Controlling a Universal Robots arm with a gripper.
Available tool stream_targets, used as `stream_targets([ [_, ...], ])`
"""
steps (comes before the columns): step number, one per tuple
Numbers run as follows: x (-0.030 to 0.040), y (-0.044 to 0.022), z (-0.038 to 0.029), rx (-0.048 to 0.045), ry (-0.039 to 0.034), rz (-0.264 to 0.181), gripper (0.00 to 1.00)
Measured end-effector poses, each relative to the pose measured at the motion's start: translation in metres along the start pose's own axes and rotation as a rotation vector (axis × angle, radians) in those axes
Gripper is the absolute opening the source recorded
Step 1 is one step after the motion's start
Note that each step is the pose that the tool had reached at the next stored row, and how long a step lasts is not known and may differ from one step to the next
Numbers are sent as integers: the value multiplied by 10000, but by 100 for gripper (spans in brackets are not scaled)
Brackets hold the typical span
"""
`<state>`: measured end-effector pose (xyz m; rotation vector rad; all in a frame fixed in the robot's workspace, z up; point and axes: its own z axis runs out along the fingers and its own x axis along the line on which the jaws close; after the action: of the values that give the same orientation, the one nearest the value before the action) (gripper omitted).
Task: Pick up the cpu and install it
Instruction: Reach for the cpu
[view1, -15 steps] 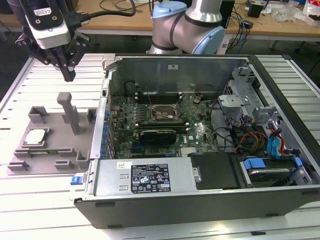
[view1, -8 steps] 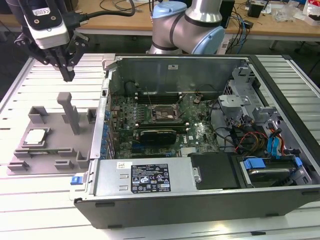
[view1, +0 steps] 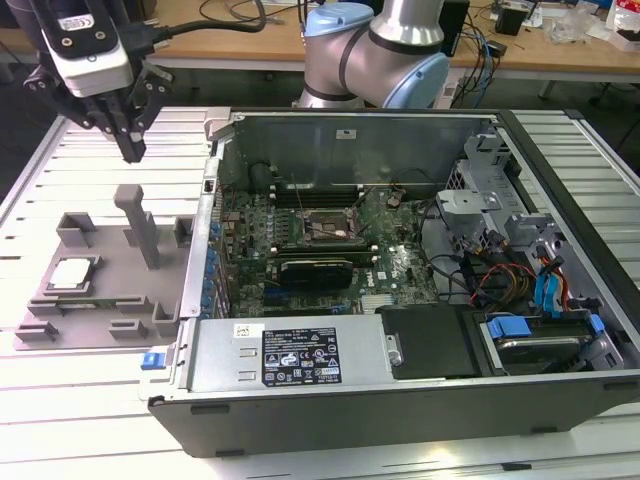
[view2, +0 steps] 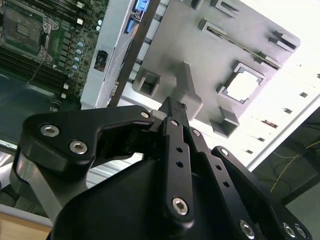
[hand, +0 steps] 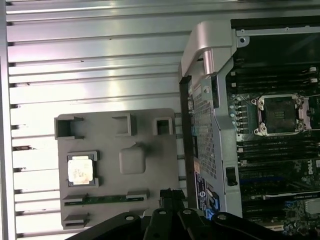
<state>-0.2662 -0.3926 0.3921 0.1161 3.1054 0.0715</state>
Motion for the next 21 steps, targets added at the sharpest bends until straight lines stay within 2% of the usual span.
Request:
stream_targets([
  [9,97,36,-2,0,0,-1,11],
  [16,213,52,-5,0,0,1,11],
  [20,326,67,-7,-1,-9,4,11],
  [21,382,70,-8,0,-16,8,11],
])
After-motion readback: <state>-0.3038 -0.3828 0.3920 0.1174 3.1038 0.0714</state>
